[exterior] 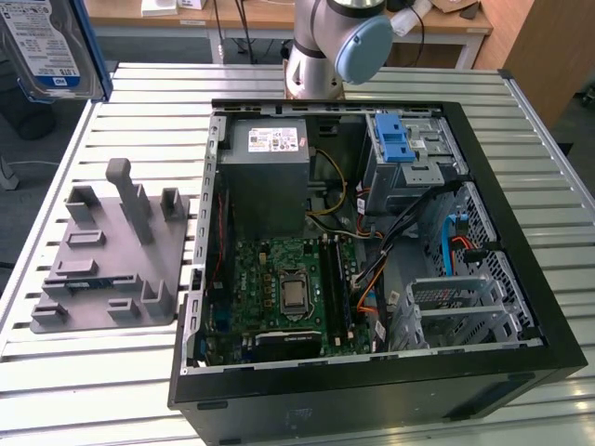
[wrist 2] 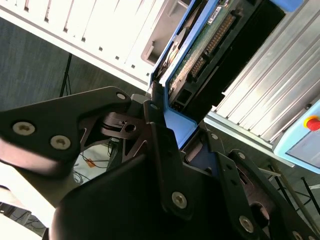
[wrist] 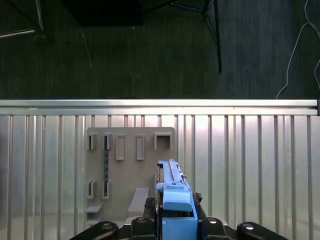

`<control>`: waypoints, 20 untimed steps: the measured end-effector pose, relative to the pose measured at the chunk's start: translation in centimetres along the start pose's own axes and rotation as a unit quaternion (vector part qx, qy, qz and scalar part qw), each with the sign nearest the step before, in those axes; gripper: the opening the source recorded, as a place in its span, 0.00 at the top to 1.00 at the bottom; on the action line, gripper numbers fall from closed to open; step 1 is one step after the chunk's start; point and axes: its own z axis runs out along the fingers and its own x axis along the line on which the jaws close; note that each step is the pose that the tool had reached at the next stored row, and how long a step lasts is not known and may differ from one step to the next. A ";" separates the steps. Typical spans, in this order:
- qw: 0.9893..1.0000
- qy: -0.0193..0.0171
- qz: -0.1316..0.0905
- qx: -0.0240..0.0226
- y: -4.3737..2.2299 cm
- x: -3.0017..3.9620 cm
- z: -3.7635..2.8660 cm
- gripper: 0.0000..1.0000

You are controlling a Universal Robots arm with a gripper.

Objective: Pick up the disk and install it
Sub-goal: 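Pick up the disk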

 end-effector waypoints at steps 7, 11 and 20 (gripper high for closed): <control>1.000 0.000 0.000 0.000 -0.22 0.00 0.00 0.64; 1.000 0.000 0.000 0.000 -0.38 0.00 -0.01 0.64; 1.000 0.000 0.000 0.000 -0.71 -0.01 -0.01 0.64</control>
